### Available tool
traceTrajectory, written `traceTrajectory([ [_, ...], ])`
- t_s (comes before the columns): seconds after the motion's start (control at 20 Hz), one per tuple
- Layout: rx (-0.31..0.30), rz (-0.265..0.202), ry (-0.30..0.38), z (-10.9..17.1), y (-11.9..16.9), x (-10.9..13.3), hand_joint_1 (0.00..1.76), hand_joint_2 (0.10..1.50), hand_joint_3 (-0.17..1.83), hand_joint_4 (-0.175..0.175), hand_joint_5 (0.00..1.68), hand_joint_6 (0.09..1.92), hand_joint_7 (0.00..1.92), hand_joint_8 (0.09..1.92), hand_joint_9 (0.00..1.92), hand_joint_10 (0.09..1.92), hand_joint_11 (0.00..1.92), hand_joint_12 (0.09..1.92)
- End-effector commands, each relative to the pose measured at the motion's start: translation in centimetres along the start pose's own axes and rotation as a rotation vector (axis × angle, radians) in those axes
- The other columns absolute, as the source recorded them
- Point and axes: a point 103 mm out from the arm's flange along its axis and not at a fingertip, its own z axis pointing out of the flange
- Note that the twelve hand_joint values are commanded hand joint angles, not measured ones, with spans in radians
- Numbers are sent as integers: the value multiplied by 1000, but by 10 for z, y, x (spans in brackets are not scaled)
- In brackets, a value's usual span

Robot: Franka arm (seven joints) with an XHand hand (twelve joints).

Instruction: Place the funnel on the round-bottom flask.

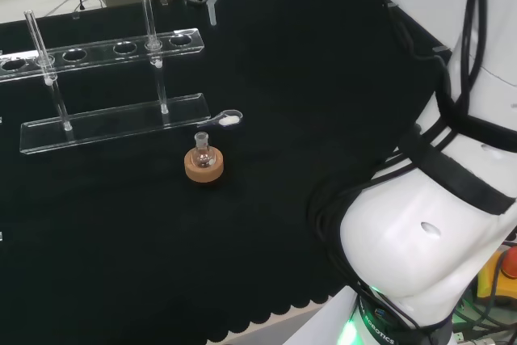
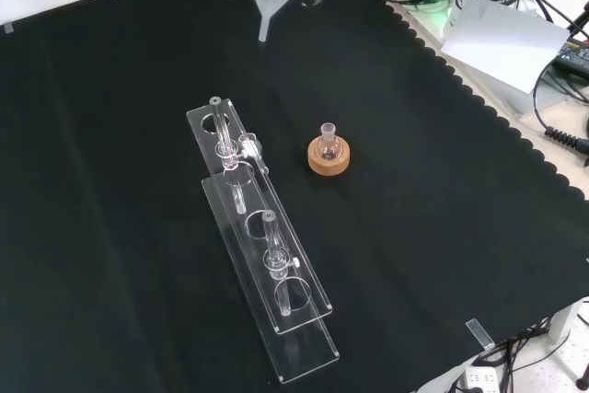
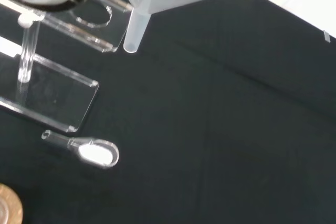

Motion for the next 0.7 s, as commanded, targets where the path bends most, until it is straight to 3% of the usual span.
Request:
traceTrajectory([
  [0.05, 30, 29, -3, 20, -33, 39, 923, 636, 781, 7, 726, 832, 792, 683, 1204, 491, 760, 1207],
  [0.7, 100, -25, 28, 72, -17, 72, 914, 646, 788, 4, 732, 837, 800, 685, 1206, 493, 770, 1206],
])
